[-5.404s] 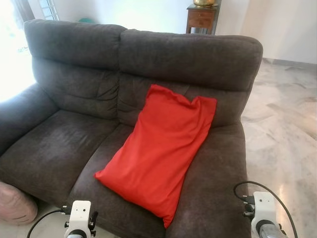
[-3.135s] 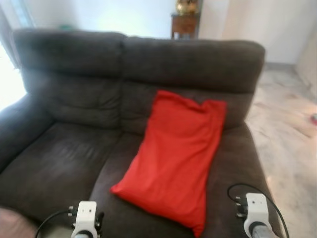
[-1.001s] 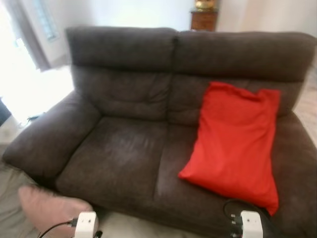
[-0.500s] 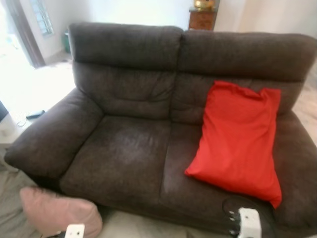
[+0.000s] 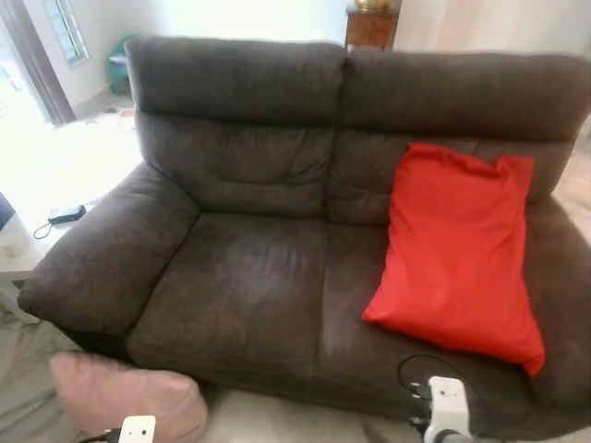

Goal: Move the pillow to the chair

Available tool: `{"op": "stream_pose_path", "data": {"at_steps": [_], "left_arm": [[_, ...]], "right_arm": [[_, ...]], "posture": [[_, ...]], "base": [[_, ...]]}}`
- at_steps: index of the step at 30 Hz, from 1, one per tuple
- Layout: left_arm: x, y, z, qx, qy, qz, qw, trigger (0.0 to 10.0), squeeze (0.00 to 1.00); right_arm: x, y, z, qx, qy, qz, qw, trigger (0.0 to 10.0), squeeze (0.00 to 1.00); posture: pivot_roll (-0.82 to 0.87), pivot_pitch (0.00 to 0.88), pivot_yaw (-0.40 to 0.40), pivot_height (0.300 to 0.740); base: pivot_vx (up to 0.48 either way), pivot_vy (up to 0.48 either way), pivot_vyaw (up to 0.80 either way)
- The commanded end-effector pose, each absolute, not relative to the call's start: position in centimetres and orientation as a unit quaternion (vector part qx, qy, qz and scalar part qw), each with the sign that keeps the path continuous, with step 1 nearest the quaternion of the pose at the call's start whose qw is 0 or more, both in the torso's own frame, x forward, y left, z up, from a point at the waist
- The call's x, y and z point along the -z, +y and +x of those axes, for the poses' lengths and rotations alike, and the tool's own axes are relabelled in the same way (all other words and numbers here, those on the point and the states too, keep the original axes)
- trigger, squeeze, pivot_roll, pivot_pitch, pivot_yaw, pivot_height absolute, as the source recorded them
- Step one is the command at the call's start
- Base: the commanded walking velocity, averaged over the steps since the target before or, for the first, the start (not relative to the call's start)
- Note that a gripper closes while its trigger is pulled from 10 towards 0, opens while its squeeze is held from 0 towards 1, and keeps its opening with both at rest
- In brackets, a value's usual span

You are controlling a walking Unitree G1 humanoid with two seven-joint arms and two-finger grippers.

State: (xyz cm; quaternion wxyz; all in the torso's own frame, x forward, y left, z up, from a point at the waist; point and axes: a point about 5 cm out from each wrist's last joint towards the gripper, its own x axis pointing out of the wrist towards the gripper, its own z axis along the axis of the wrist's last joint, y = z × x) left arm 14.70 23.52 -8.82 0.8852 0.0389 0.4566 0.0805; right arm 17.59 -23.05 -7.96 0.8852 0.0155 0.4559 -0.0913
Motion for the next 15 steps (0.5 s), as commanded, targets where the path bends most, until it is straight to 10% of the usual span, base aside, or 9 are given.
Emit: {"op": "stream_pose_path", "data": {"at_steps": [1, 15], "left_arm": [[8.9, 24.2, 14.0, -0.088, 0.463, 0.040, 0.881, 10.0, 0.00], [8.6, 23.4, 15.6, -0.082, 0.456, 0.039, 0.885, 10.0, 0.00]], "right_arm": [[7.8, -22.3, 18.2, 0.085, 0.448, 0.025, 0.889, 10.0, 0.00], [7.9, -22.3, 18.1, 0.081, 0.450, 0.023, 0.889, 10.0, 0.00]], "posture": [[0.02, 0.000, 0.025, 0.740], [0.02, 0.000, 0.024, 0.740]], "base": [[0.000, 0.292, 0.00], [0.000, 0.290, 0.00]]}}
